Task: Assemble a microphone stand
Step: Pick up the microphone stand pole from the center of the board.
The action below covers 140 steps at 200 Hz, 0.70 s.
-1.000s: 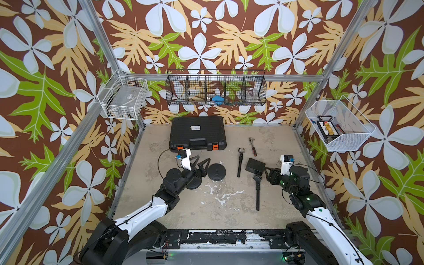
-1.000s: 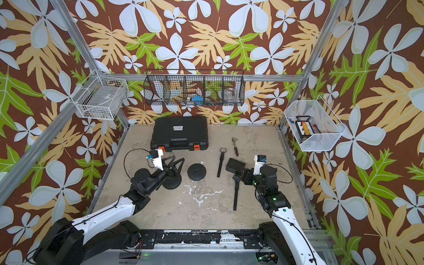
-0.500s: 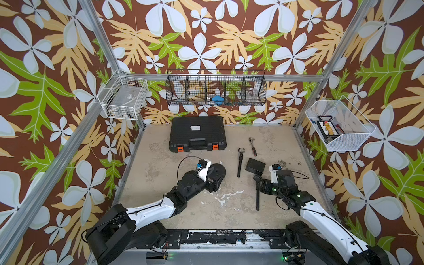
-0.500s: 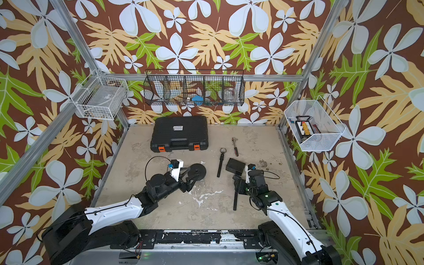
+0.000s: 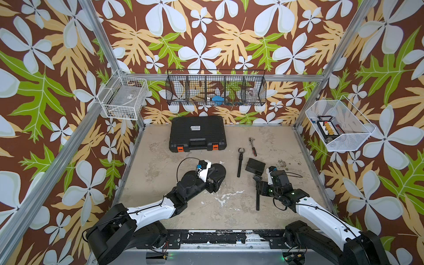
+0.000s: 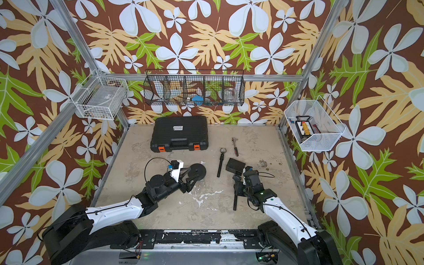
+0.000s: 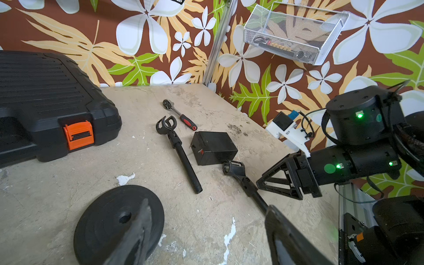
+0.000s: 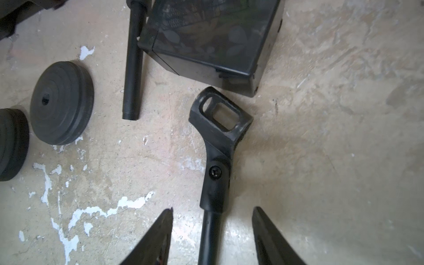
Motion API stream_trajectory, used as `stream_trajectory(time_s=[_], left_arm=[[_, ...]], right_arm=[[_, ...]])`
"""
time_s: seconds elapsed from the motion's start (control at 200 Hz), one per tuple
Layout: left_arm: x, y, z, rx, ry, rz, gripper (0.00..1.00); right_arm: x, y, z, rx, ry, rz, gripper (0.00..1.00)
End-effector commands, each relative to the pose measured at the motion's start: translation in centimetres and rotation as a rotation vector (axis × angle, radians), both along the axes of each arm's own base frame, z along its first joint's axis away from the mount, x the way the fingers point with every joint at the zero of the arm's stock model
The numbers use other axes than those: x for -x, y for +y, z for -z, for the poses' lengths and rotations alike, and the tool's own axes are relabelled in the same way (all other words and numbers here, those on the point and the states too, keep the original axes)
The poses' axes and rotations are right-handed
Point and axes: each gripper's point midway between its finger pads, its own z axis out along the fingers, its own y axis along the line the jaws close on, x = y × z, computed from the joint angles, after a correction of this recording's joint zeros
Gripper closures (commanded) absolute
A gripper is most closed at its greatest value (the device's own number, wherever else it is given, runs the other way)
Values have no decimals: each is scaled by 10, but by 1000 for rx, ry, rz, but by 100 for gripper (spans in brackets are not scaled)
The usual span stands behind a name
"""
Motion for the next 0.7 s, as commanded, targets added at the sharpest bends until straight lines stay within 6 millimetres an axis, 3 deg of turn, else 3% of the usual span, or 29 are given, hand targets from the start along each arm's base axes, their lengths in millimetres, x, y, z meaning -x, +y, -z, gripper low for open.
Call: stream_trajectory(time_s=[0.0, 0.415, 0.591, 0.696], left_arm=[[0, -3, -2, -3, -9, 14, 21], [9, -30, 13, -4, 44, 164, 21], [16, -38, 10, 49, 53, 222, 20], [19, -39, 7, 79, 52, 239, 19]], right_arm=[[-7, 2, 1, -2, -18, 5, 43], [-13, 7, 26, 15, 39, -3, 60], [-15, 10, 21, 9, 19, -22, 79], [-20, 18, 7, -23, -3, -46, 81]])
